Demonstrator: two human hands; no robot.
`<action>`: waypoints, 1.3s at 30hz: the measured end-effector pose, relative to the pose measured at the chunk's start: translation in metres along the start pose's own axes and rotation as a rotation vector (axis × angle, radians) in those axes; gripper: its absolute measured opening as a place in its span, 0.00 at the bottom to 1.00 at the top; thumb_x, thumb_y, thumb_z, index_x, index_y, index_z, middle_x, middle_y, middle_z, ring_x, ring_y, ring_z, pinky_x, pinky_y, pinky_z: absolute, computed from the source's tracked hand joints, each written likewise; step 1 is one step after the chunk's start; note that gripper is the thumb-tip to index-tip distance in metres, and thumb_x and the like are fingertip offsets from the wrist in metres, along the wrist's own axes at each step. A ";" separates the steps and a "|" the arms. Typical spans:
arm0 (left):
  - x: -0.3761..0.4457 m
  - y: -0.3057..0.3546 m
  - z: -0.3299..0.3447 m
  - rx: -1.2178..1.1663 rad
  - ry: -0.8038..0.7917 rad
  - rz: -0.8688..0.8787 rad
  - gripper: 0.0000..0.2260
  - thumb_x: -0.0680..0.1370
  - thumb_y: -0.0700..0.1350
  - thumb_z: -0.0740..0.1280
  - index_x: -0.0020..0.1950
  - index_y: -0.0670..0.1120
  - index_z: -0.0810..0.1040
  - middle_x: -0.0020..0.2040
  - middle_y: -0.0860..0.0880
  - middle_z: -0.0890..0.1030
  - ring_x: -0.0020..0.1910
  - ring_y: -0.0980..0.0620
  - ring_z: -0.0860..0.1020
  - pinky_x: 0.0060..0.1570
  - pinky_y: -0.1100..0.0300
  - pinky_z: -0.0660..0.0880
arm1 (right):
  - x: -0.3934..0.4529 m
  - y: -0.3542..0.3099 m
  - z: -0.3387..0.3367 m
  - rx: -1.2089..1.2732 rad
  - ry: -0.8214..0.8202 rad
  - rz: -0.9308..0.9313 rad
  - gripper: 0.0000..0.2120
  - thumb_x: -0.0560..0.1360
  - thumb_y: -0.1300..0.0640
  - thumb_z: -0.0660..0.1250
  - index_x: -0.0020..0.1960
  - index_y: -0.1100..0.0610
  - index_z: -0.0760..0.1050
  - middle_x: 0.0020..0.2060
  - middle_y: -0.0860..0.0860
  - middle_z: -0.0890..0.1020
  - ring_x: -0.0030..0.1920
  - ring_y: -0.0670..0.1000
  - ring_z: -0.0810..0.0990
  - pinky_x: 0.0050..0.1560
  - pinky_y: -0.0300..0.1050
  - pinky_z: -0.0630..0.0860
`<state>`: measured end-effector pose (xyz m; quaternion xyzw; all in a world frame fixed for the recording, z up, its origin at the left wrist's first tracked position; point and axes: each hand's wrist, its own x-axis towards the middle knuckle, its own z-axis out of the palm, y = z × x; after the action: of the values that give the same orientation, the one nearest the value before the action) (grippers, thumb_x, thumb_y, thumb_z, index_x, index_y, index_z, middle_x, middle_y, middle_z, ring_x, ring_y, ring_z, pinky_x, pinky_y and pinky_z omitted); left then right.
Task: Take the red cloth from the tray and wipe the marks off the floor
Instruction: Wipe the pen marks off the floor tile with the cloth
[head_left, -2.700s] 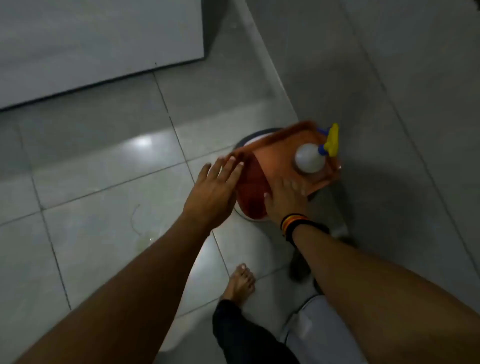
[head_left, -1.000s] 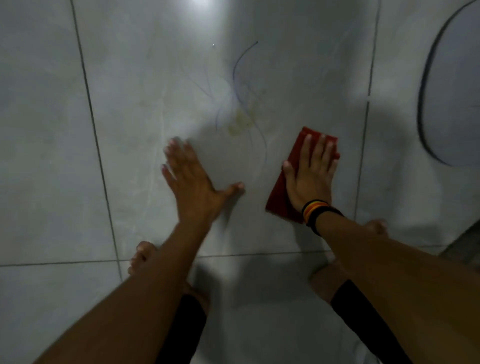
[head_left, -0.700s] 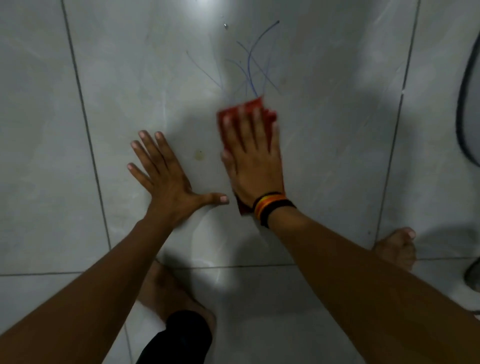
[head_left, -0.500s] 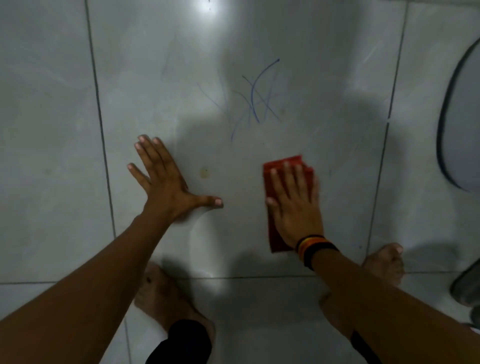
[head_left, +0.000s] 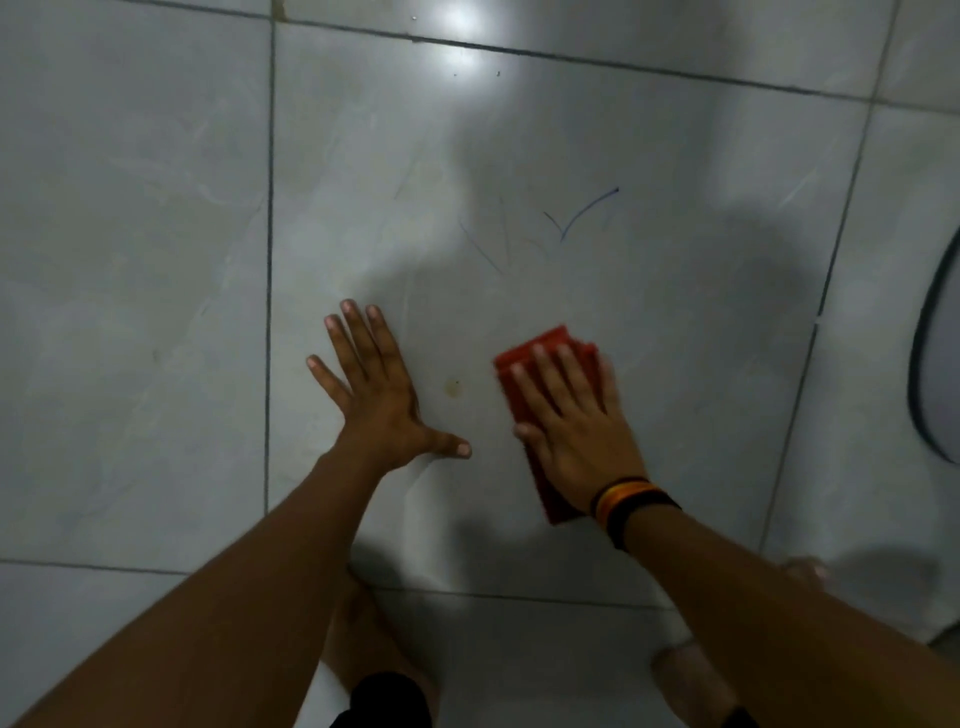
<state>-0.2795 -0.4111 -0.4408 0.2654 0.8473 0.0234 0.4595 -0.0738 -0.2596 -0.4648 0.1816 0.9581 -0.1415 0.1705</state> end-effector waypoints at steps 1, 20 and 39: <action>0.001 0.000 0.000 0.005 0.006 -0.005 0.85 0.49 0.79 0.76 0.81 0.40 0.25 0.81 0.35 0.24 0.80 0.31 0.26 0.71 0.21 0.30 | -0.006 0.019 -0.004 -0.001 0.008 0.087 0.33 0.84 0.44 0.58 0.83 0.49 0.48 0.83 0.55 0.51 0.83 0.60 0.47 0.79 0.72 0.50; 0.001 0.000 -0.002 0.019 -0.018 -0.034 0.84 0.49 0.79 0.76 0.82 0.39 0.28 0.82 0.35 0.26 0.81 0.30 0.27 0.71 0.21 0.30 | 0.055 0.043 -0.032 0.043 0.033 0.252 0.31 0.84 0.43 0.53 0.84 0.50 0.49 0.84 0.55 0.51 0.84 0.59 0.47 0.79 0.72 0.44; -0.001 0.000 0.001 0.009 0.030 -0.005 0.84 0.49 0.81 0.74 0.82 0.39 0.28 0.82 0.34 0.28 0.81 0.29 0.28 0.69 0.22 0.28 | 0.029 -0.028 -0.002 -0.066 -0.070 -0.357 0.30 0.84 0.45 0.58 0.83 0.47 0.53 0.83 0.55 0.56 0.83 0.62 0.52 0.79 0.72 0.48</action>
<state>-0.2786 -0.4122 -0.4403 0.2651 0.8548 0.0225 0.4456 -0.1111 -0.2757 -0.4683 -0.0021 0.9727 -0.1443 0.1815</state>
